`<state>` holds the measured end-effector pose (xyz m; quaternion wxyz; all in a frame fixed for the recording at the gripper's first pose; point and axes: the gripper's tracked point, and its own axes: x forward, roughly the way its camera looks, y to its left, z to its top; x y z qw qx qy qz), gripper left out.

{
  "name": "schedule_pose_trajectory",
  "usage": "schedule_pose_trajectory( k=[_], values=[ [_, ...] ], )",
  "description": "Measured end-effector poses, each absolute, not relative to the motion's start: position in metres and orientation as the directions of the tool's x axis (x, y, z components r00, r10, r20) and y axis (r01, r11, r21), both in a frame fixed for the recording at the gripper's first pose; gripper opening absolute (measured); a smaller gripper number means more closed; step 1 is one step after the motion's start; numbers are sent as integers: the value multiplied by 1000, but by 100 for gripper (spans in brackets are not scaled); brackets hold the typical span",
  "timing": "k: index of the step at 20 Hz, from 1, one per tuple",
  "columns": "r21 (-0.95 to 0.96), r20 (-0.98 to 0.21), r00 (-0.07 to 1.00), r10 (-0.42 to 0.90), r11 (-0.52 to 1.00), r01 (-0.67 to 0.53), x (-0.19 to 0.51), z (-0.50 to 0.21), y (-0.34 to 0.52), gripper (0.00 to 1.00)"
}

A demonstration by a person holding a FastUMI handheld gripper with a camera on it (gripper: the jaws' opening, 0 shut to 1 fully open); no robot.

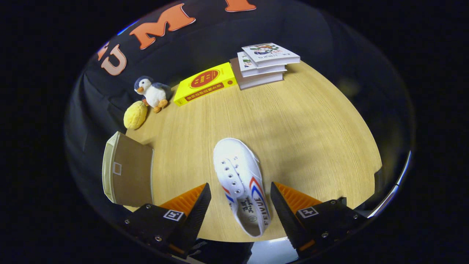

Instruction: Open the storage box then place both shoes into the box .Put the left shoe in first, then the right shoe, with the right side of both shoes facing outward in a uniform manner.

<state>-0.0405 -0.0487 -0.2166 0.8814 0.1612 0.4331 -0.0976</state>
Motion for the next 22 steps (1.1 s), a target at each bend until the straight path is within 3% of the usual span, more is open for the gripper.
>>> schedule_pose_trajectory(
  k=[12, 13, 14, 20, 22],
  values=[
    [191, -873, 479, 89, 967, 169, -37, -288, -46, 52],
    [187, -876, 474, 94, 970, 155, -37, -291, -45, 43],
    [187, -872, 479, 96, 972, 144, -36, -290, -46, 37],
    [260, -815, 564, 136, 955, 146, -34, -289, -48, 33],
    [332, -785, 599, 155, 923, 196, -33, -289, -52, 16]
  ],
)
